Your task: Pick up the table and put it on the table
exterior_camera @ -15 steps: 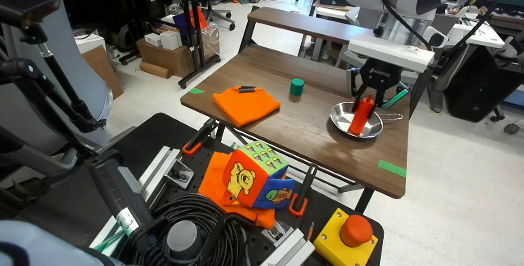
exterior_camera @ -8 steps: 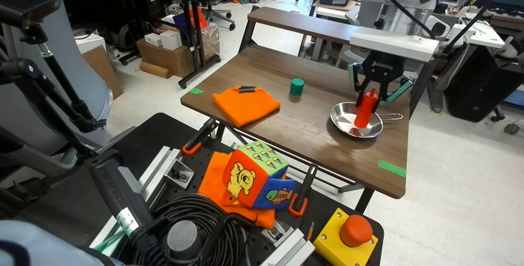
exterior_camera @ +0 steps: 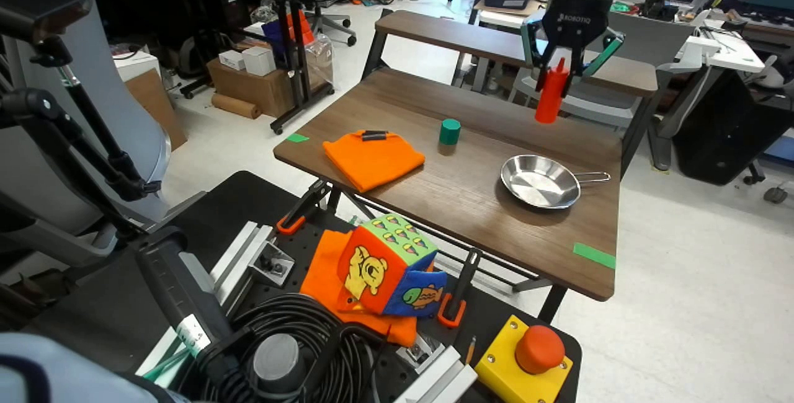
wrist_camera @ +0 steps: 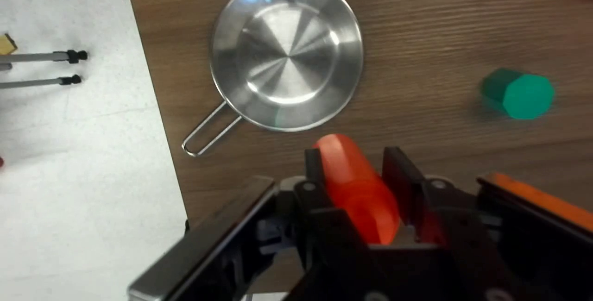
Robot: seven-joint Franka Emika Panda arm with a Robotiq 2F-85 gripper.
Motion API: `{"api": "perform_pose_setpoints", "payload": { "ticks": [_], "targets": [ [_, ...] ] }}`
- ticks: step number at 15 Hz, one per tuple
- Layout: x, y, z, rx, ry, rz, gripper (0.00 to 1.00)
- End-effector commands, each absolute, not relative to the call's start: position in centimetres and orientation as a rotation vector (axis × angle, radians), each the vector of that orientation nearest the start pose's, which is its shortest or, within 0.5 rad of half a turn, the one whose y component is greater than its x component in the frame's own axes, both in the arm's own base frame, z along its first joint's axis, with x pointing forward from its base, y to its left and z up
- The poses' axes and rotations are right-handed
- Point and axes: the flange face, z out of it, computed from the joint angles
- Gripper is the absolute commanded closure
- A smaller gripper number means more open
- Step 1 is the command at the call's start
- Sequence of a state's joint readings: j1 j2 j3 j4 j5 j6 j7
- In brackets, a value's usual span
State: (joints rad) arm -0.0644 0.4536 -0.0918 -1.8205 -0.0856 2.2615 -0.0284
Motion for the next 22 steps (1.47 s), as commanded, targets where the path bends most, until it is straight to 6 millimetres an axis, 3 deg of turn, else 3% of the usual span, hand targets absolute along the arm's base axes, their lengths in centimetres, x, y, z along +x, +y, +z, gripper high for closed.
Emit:
{"api": "perform_pose_setpoints", "payload": {
  "ticks": [1,4,8,14,18,19,20,22],
  "targets": [
    [65.3,-7.3,30.2,-3.215,0.081,-0.018,0.88],
    [66.1,-5.2,29.0,-3.180,0.039,-0.002,0.88],
    [66.7,-3.1,25.8,-3.157,-0.002,0.057,0.88],
    [67.3,-3.7,19.9,-3.165,-0.001,0.183,0.88],
    [67.6,-4.3,17.7,-3.169,0.011,0.240,0.88],
    [67.5,-4.5,17.5,-3.166,0.005,0.257,0.38],
    [67.4,-4.5,18.1,-3.159,0.011,0.273,0.37],
    [66.2,-4.4,19.3,-3.168,0.005,0.320,0.23]
  ]
}}
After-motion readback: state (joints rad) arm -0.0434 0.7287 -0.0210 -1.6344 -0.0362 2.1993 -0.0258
